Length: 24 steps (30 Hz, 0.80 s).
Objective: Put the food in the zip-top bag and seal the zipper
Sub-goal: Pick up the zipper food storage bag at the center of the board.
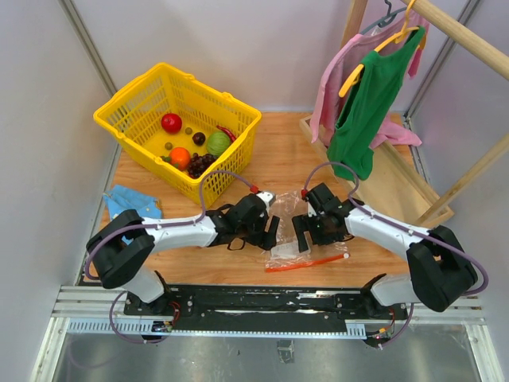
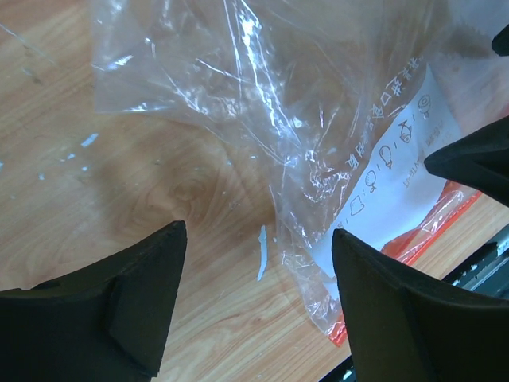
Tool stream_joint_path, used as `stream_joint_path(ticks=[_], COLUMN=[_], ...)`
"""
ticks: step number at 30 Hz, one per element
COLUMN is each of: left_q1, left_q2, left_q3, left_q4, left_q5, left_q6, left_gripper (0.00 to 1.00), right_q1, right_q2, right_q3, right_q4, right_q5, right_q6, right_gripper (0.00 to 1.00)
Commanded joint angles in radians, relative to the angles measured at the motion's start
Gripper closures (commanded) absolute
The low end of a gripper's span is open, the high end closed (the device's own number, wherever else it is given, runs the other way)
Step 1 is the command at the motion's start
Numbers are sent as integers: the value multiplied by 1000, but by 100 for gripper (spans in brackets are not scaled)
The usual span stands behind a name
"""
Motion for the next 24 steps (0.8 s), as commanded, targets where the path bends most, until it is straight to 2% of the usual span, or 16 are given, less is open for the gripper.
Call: stream_joint_path(ticks=[1,7,14,20,24], left_q1=[-6,-6,-6,-5,-1], left_q2=[56,130,179,170,130], left_q3=[33,64,92,115,154], left_q4=[57,84,107,94,19], left_q5=[75,121,173,178,163], left_q6=[-5,-1,11,31,90], left_gripper=[26,40,70,99,100], right_q1=[15,15,15,14,15], right_q2=[-23,-32,-76,-149,-219], right_q3=[-30,-43,-59,-69,-66], right_q4=[33,54,77,102,111], right_q5=[-7,-7,-6,-6,-9], right_q6=[25,28,20,-7,-50], right_gripper=[7,7,7,6,6])
